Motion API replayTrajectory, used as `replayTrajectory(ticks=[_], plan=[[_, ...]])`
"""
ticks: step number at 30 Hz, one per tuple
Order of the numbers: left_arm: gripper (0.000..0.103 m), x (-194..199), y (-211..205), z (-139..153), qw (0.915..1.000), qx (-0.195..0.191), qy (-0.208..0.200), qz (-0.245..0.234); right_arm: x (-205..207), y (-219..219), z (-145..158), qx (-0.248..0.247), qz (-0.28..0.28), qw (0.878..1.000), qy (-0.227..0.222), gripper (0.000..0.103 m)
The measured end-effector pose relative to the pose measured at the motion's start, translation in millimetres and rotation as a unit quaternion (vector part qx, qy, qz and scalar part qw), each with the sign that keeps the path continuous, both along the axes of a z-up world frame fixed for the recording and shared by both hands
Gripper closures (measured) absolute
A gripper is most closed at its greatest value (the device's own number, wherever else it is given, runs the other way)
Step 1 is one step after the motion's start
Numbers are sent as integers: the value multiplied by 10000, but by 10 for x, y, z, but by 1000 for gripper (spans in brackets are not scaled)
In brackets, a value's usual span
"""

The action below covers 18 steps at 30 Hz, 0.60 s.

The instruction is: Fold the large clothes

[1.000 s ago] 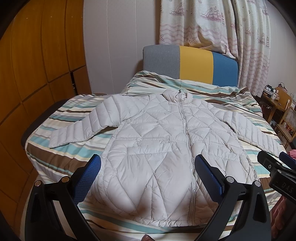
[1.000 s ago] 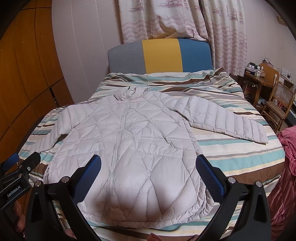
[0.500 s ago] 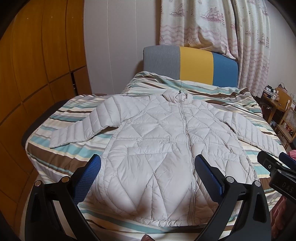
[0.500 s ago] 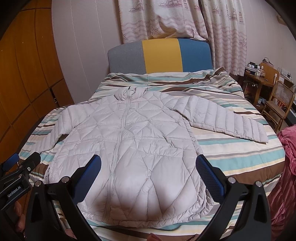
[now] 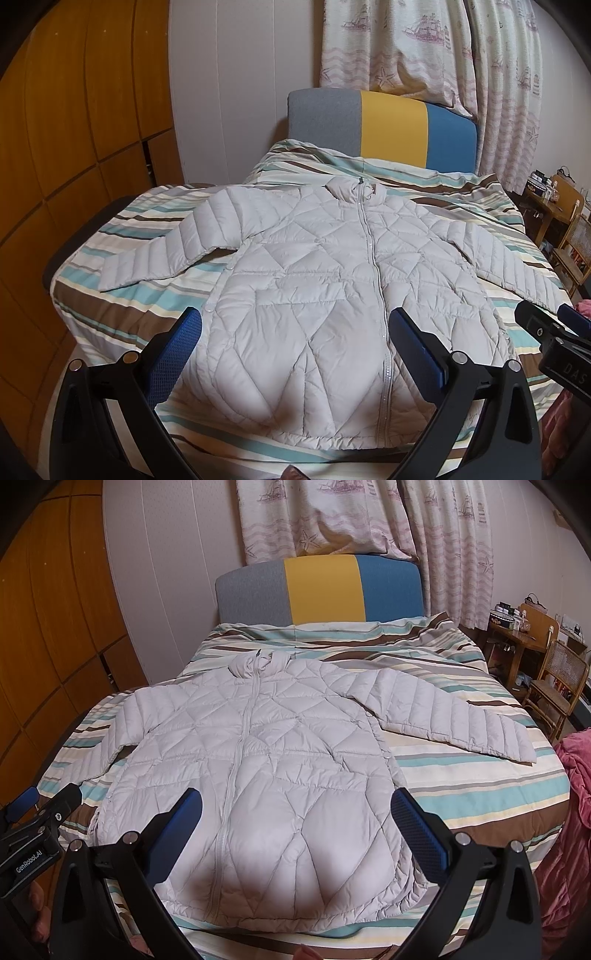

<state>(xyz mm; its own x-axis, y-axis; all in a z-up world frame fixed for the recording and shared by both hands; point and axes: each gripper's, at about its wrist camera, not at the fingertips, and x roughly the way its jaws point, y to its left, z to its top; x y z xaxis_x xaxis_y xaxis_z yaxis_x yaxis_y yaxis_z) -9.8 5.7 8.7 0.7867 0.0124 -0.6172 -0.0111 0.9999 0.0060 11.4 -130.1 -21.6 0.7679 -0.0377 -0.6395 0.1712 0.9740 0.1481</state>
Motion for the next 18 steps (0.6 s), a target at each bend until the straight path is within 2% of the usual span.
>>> replayTrajectory(ticks=[18], plan=[[3, -12, 9, -72, 9999, 15, 83, 60, 20, 4, -33, 25, 15, 10000, 75, 2]])
